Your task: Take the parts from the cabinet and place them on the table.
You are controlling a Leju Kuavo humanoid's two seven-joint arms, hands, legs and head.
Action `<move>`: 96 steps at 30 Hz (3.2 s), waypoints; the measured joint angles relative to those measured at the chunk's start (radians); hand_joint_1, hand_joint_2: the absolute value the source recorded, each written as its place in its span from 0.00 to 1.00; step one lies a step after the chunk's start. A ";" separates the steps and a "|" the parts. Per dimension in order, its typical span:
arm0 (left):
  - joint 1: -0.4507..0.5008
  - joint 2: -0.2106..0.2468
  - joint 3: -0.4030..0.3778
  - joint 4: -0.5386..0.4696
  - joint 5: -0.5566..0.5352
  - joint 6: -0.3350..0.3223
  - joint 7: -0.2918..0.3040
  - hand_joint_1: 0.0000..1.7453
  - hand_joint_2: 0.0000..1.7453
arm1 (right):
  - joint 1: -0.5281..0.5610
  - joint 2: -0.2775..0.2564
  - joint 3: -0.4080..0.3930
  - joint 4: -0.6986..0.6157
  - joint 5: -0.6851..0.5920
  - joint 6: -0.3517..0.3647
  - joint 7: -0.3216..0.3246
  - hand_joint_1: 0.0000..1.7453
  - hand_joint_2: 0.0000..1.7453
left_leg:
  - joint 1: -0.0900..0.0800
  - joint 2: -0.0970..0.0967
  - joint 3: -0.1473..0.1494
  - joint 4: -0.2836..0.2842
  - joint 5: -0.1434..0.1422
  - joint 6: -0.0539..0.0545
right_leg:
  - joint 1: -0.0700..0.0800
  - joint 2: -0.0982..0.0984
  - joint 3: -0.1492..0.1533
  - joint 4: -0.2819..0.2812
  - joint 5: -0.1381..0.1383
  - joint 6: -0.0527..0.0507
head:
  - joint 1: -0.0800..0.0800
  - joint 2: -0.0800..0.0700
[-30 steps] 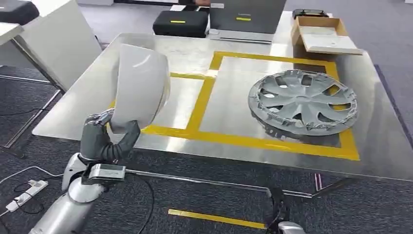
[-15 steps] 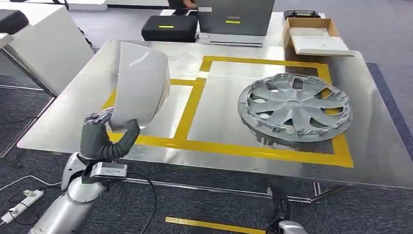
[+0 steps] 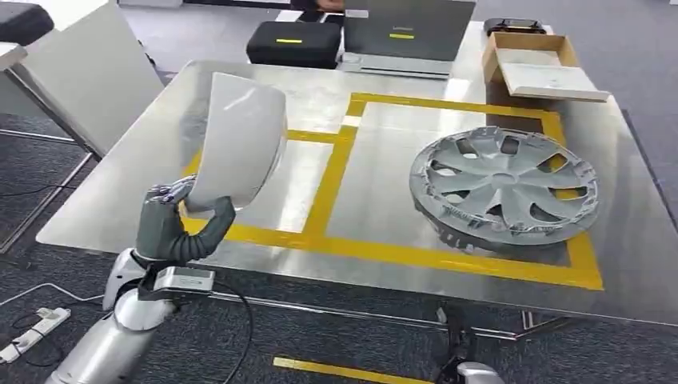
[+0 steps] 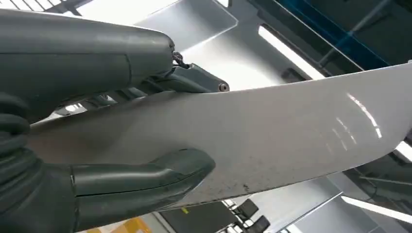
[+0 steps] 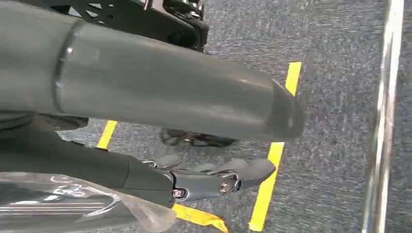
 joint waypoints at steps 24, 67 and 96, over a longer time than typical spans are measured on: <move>-0.315 0.059 -0.064 0.426 -0.578 0.168 0.220 1.00 1.00 | -0.026 0.013 0.027 0.001 0.043 -0.003 0.027 0.00 0.00 | -0.001 0.001 -0.003 -0.007 0.011 0.008 | 0.002 0.001 -0.056 0.130 -0.109 -0.011 | 0.007 0.000; -0.668 0.111 -0.147 1.117 -0.850 0.090 0.321 0.00 0.00 | -0.052 0.049 0.063 0.010 0.058 0.016 0.062 0.00 0.00 | -0.004 0.000 -0.038 0.012 0.020 -0.033 | 0.000 0.003 0.021 -0.038 -0.001 -0.043 | 0.009 0.000; -0.313 -0.035 -0.050 0.712 -0.106 -0.014 0.010 0.00 0.00 | -0.043 0.034 0.059 0.010 0.017 0.031 0.053 0.00 0.00 | -0.008 0.005 -0.073 0.000 0.094 -0.023 | 0.004 0.008 0.115 -0.046 -0.073 -0.022 | 0.005 0.000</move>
